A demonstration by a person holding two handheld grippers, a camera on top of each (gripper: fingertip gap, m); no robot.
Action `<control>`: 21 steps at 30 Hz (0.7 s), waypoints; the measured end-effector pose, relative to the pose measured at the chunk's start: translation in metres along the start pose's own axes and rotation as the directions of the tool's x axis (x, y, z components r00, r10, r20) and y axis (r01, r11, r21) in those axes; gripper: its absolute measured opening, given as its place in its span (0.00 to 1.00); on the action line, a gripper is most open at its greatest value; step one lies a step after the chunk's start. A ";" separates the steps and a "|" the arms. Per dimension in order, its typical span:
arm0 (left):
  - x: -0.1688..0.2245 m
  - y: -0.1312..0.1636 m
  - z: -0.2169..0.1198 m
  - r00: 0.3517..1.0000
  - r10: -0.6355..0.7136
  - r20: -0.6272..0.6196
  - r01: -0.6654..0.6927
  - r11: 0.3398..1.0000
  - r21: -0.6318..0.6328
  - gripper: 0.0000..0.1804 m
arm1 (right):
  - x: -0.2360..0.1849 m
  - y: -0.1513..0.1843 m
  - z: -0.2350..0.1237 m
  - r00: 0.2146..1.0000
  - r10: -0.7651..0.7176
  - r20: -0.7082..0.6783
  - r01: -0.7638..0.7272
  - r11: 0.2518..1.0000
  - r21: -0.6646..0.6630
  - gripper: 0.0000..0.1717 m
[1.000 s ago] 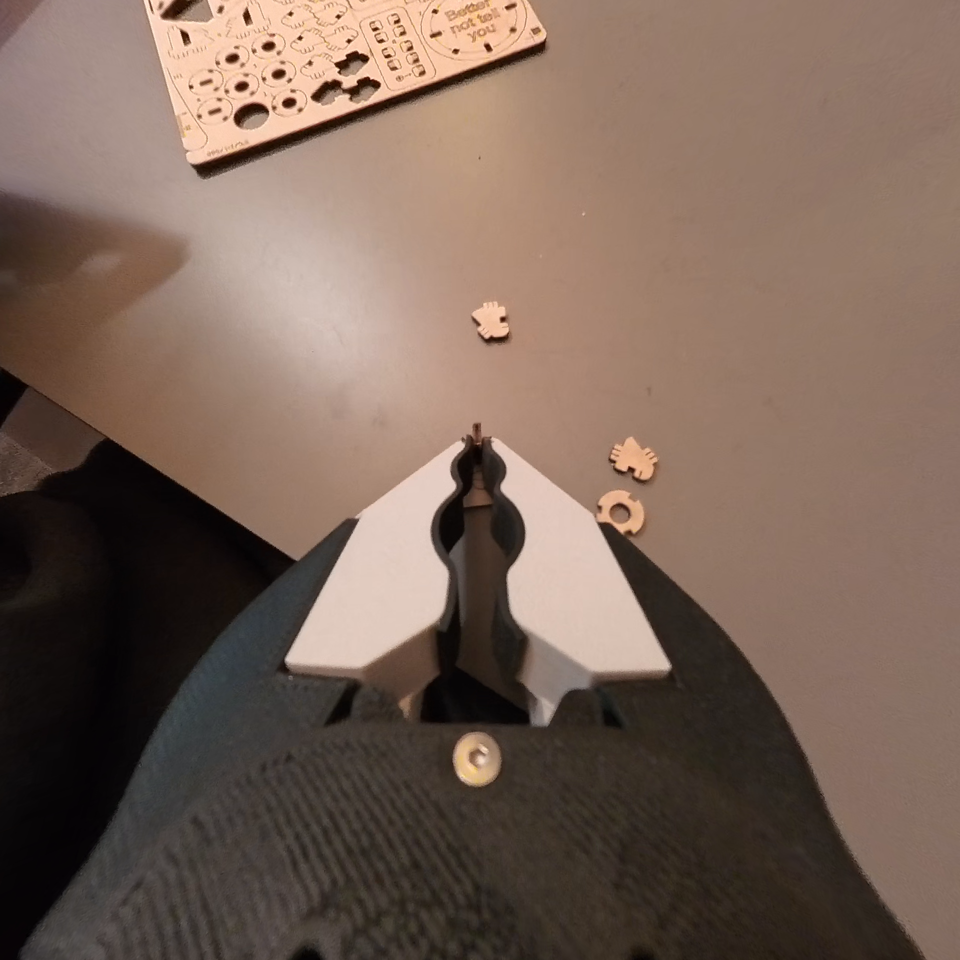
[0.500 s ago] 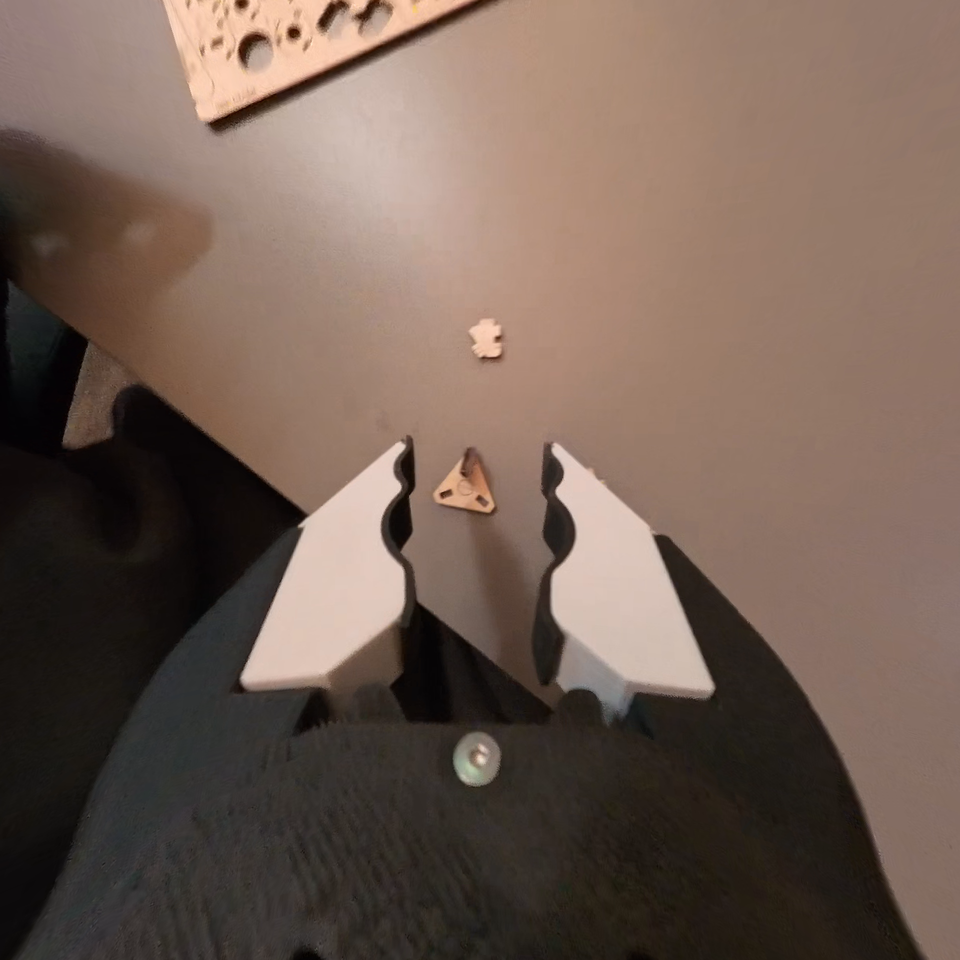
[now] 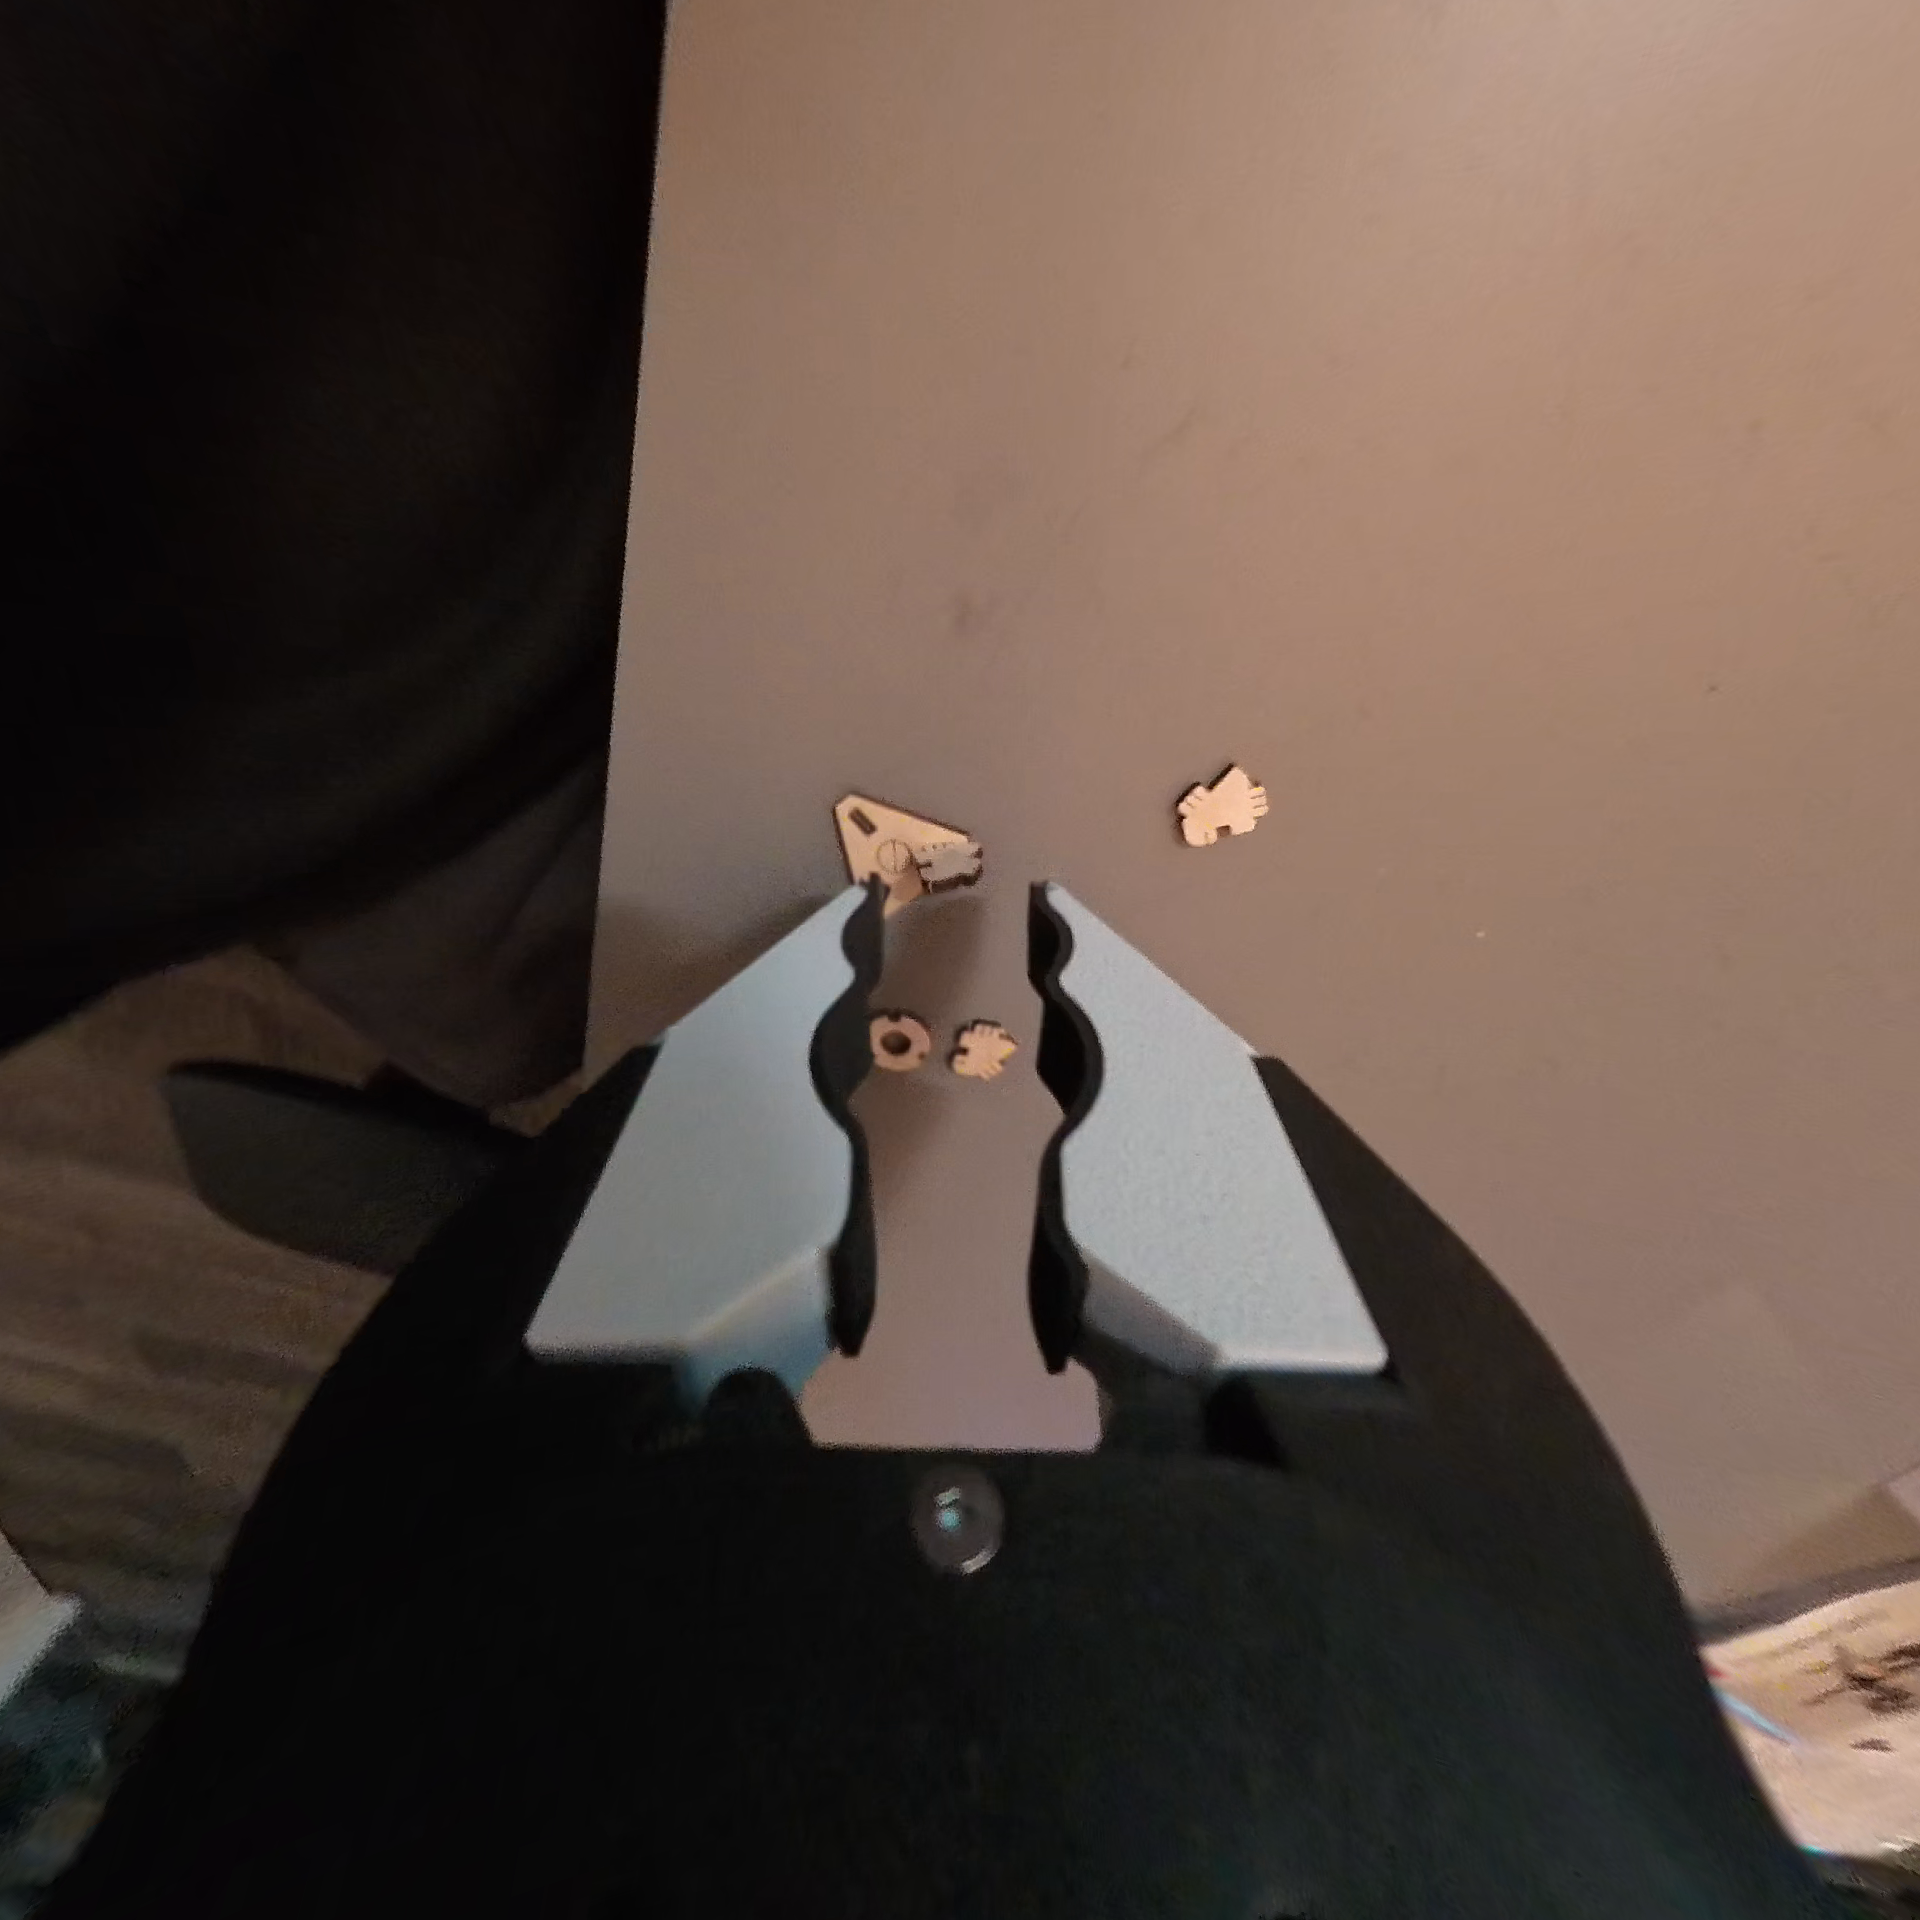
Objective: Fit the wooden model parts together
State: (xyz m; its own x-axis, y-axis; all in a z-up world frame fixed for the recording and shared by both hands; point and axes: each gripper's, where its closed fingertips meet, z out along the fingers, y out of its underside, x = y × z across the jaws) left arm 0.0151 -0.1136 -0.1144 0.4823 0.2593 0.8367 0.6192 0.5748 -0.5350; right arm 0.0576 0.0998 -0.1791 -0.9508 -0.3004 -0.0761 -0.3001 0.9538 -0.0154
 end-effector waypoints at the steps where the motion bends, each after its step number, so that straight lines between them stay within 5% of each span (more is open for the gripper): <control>1: 0.000 0.000 0.000 1.000 0.000 0.001 0.000 1.000 -0.002 0.00 | -0.001 0.001 0.000 1.000 -0.025 0.018 0.025 1.000 -0.012 0.14; 9: 0.000 0.001 0.000 1.000 -0.005 -0.004 0.005 1.000 -0.003 0.00 | -0.007 0.001 0.011 0.986 -0.131 0.103 0.138 0.988 -0.067 0.12; 21: -0.002 0.002 0.001 1.000 -0.002 0.011 0.002 1.000 -0.010 0.00 | -0.008 0.001 0.014 0.984 -0.098 0.147 0.112 0.989 -0.093 0.06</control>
State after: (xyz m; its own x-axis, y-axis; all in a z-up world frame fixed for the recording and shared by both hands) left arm 0.0147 -0.1121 -0.1165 0.4745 0.2665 0.8389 0.6260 0.5679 -0.5345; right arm 0.0657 0.1029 -0.1922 -0.8953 -0.3876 -0.2195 -0.4104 0.9093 0.0685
